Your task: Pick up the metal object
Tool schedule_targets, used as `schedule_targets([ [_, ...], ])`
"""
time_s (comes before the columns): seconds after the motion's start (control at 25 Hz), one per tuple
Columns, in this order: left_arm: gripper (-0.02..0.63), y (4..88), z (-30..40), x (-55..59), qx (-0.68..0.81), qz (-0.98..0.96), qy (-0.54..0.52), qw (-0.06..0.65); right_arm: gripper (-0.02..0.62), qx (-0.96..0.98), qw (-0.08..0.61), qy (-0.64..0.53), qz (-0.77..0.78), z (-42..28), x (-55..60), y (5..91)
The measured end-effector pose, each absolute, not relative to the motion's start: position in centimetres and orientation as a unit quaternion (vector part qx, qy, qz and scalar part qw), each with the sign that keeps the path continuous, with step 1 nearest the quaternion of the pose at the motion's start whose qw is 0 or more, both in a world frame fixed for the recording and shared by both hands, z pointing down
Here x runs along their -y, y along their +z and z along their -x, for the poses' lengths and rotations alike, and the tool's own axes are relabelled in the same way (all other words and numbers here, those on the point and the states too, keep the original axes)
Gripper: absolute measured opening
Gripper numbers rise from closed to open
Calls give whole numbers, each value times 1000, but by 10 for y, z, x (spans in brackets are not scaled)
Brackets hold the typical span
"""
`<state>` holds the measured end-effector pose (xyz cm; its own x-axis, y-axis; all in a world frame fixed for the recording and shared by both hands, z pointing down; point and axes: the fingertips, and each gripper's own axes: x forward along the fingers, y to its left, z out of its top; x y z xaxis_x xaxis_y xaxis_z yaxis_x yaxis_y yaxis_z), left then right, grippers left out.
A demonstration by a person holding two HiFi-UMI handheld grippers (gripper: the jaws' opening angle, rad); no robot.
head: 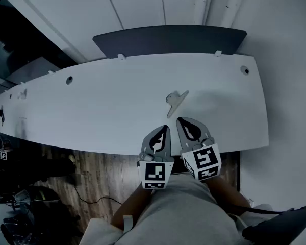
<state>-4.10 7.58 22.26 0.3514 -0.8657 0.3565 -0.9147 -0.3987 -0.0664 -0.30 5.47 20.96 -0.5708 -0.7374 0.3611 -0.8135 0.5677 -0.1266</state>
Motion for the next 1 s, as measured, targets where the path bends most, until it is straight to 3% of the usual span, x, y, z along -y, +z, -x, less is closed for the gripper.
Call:
schedule_targets([
  [0.2, 0, 242, 19, -39, 547, -808, 202, 86, 2, 874, 152, 161, -432, -23, -17, 231],
  [0.4, 0, 298, 16, -21, 545, -776, 271, 166, 2, 875, 173, 179, -415, -37, 8, 260],
  [0.76, 0, 360, 24, -1, 517, -718, 402, 238, 2, 860, 226, 233, -393, -42, 27, 307],
  [1.0, 0, 387, 21, 18, 489, -721, 417, 258, 2, 845, 261, 249, -395, -41, 45, 333],
])
